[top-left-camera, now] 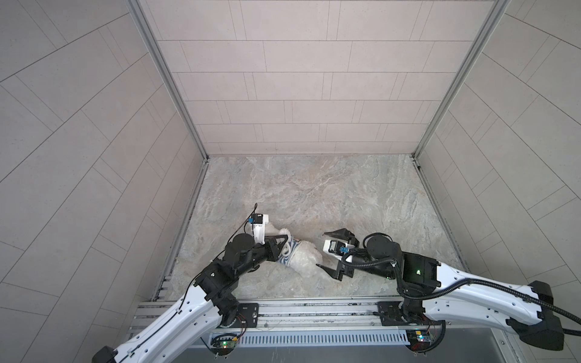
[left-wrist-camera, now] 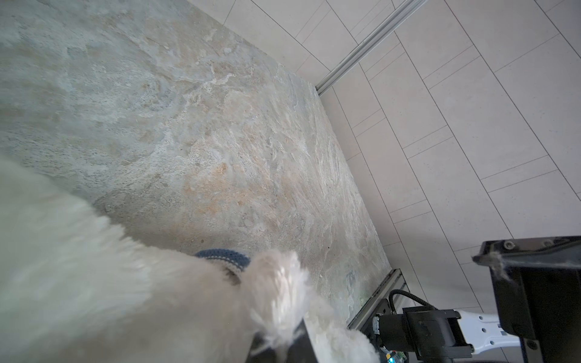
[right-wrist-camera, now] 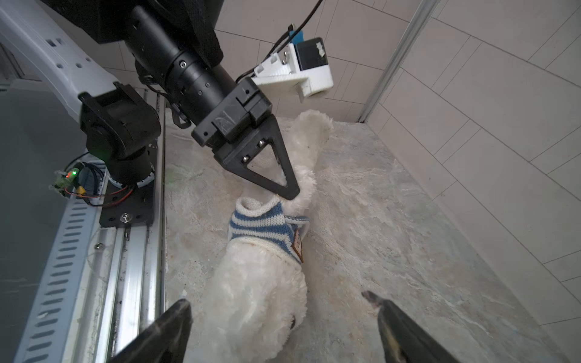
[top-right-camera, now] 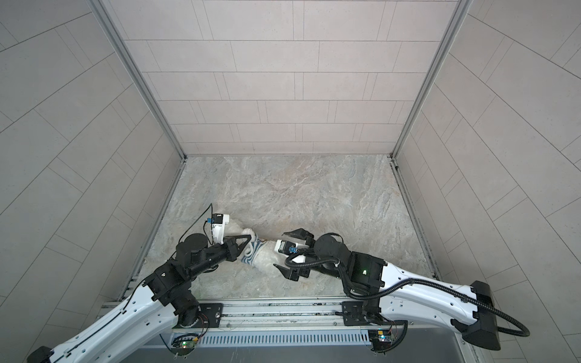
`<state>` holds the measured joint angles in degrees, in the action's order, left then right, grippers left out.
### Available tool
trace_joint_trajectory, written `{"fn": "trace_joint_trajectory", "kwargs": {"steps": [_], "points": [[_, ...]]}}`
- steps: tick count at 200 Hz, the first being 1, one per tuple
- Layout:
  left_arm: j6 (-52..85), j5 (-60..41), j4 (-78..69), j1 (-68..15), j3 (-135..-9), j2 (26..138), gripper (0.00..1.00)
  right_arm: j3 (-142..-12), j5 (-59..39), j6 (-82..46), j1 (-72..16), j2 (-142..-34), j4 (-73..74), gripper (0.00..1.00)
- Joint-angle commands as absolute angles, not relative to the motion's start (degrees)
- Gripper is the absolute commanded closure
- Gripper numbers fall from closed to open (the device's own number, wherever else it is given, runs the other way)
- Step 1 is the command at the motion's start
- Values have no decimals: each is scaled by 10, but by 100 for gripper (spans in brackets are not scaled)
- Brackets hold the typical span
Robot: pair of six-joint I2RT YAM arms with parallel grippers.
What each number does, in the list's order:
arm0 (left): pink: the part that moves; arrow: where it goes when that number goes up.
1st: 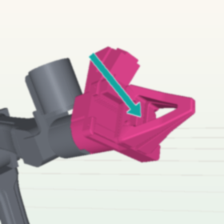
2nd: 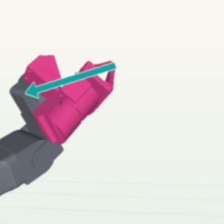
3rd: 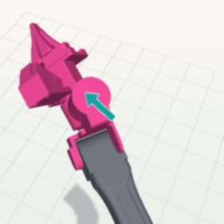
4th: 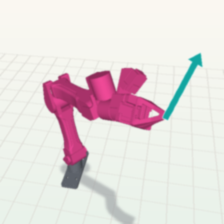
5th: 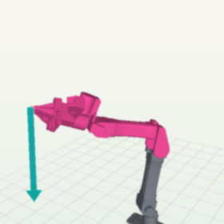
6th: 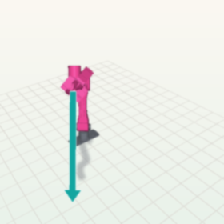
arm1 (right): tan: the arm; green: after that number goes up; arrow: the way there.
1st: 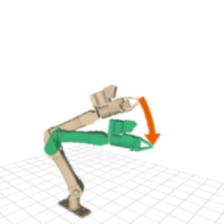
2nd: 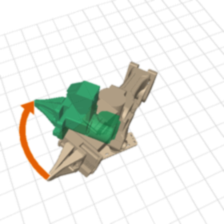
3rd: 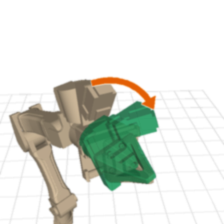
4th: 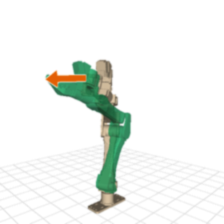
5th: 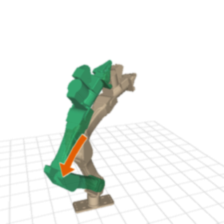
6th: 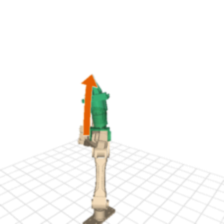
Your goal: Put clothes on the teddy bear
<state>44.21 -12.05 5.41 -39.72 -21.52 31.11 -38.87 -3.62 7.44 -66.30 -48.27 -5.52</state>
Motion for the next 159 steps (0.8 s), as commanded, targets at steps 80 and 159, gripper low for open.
{"fn": "trace_joint_trajectory", "kwargs": {"steps": [80, 159], "points": [[456, -119, -18, -401, -207, 325, 100, -389, 85, -75, -692, -610, -27, 2], [457, -116, -17, -404, -207, 324, 100, -369, 36, -64, -662, -675, 13, 21]]}}
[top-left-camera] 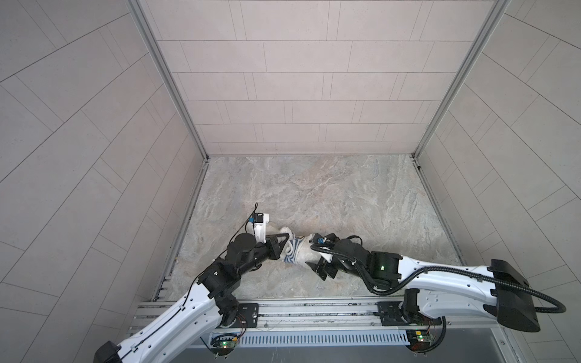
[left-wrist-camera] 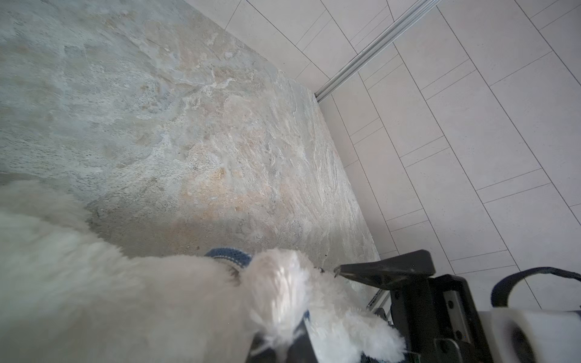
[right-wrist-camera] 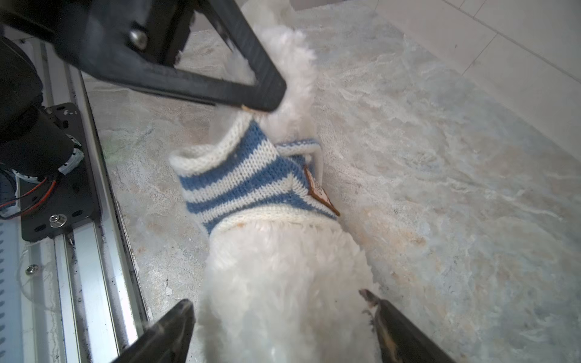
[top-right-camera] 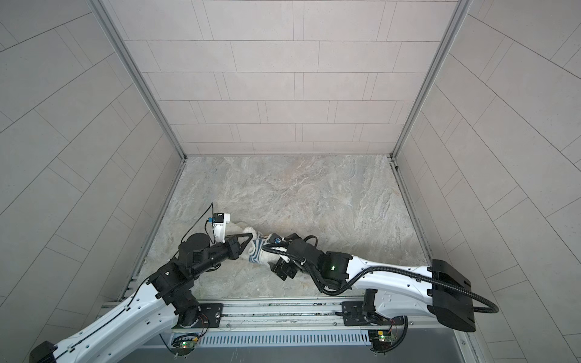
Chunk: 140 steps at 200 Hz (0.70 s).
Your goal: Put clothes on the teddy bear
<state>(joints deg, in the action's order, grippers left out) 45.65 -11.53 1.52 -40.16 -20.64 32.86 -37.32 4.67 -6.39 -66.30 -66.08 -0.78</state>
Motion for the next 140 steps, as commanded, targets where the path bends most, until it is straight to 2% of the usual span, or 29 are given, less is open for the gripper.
{"fn": "trace_joint_trajectory", "kwargs": {"steps": [1, 18, 36, 67, 88, 96, 110, 118, 130, 140], "points": [[456, -117, -17, -404, -207, 325, 100, -369, 37, -64, -662, -675, 13, 22], [456, -117, -15, -405, -207, 325, 100, -367, 34, -59, -658, -684, 20, 36], [455, -117, -14, -404, -209, 324, 100, -370, 30, -52, -652, -696, 20, 45], [451, -115, -9, -405, -213, 325, 100, -365, 32, -44, -648, -691, 23, 72], [438, -115, 2, -405, -217, 329, 100, -363, 33, -30, -646, -680, 18, 84], [423, -112, 18, -404, -222, 328, 88, -359, 31, -20, -646, -672, 19, 89], [370, -98, 85, -404, -245, 325, 57, -340, 35, -2, -645, -657, 32, 100], [335, -90, 127, -404, -259, 321, 44, -337, 38, 11, -645, -650, 31, 100], [297, -90, 180, -404, -274, 313, 37, -334, 39, 33, -645, -645, 26, 100], [277, -101, 209, -404, -280, 309, 37, -333, 40, 44, -641, -642, 22, 100]]}}
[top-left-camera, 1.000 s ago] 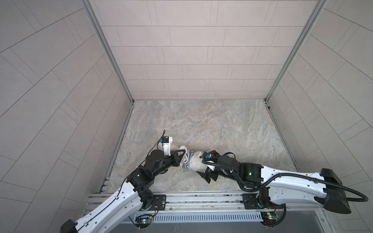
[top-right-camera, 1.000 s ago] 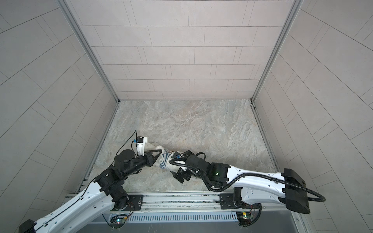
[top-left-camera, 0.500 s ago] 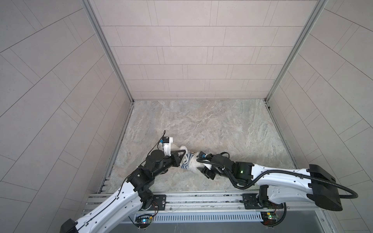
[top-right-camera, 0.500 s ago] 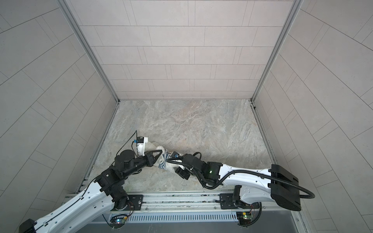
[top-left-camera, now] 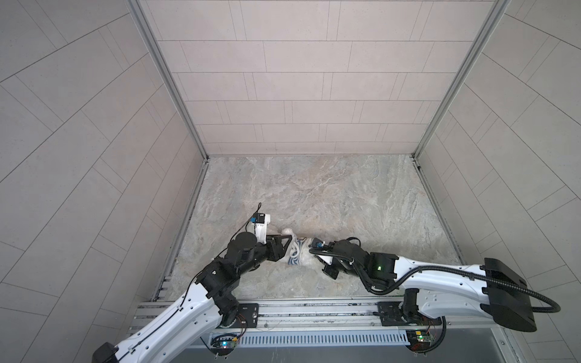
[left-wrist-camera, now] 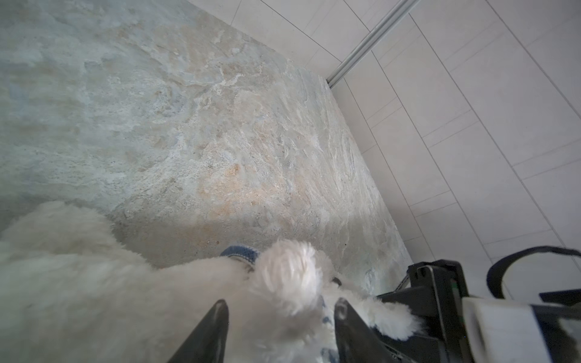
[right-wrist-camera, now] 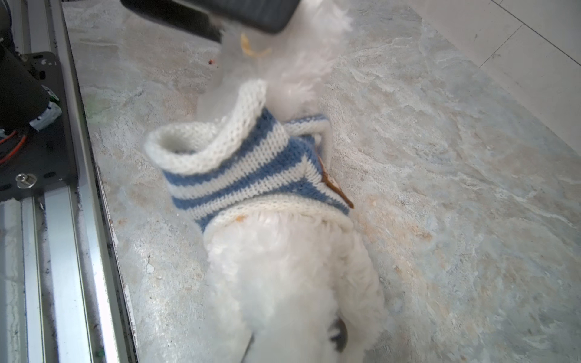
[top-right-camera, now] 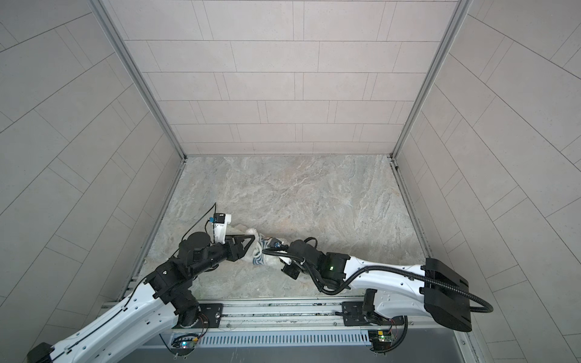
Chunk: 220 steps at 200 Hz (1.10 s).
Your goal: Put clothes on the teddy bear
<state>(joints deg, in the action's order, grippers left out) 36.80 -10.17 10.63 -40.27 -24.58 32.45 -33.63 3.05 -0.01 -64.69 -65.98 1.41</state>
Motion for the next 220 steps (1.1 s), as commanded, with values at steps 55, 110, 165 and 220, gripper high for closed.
{"fn": "trace_joint_trajectory", "kwargs": {"steps": [55, 110, 165, 220], "points": [[296, -128, 201, -475, -237, 298, 70, -322, -13, 44, -589, -623, 18, 100], [300, -64, 137, -542, -248, 375, 76, -315, -28, 43, -589, -621, 26, 100], [278, -18, 117, -543, -272, 432, 78, -307, -33, 38, -590, -613, 36, 100], [277, -28, 92, -554, -285, 470, 73, -306, -33, 38, -591, -613, 38, 100]]}}
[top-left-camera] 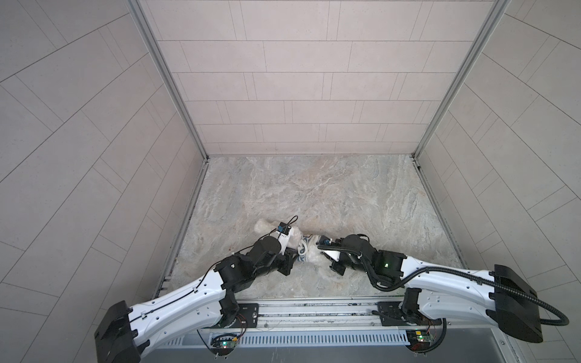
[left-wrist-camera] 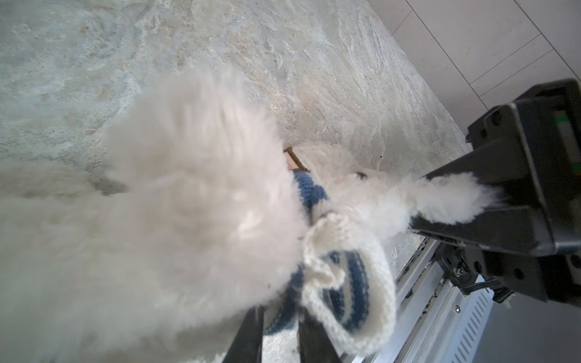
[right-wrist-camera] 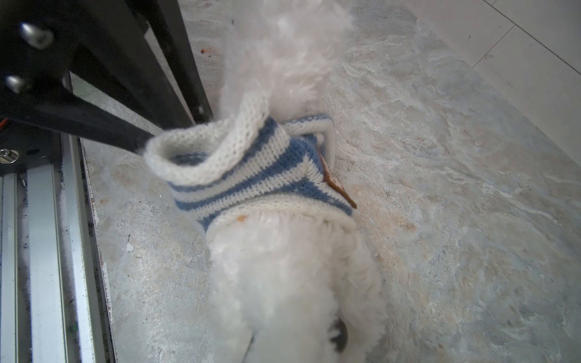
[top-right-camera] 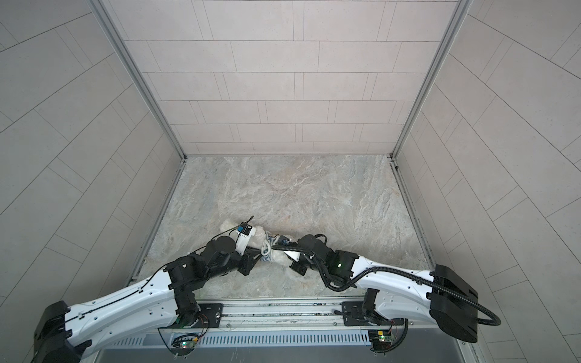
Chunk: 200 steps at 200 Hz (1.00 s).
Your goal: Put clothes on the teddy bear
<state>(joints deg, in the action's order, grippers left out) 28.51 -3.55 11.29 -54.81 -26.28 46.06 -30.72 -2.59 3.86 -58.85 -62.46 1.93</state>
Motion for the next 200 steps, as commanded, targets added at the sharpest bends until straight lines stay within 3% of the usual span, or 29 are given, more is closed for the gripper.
{"fn": "trace_joint_trajectory", "kwargs": {"steps": [1, 64, 132, 200], "points": [[278, -28, 92, -555, -285, 471, 73, -306, -33, 38, -591, -614, 38, 100], [273, -1, 75, -560, -288, 508, 73, -307, -34, 37, -591, -611, 39, 100], [274, 6, 78, -564, -289, 510, 100, -306, -29, 35, -591, -607, 32, 100], [257, 7, 152, -564, -321, 430, 100, -305, 31, 41, -592, -605, -30, 100]]}}
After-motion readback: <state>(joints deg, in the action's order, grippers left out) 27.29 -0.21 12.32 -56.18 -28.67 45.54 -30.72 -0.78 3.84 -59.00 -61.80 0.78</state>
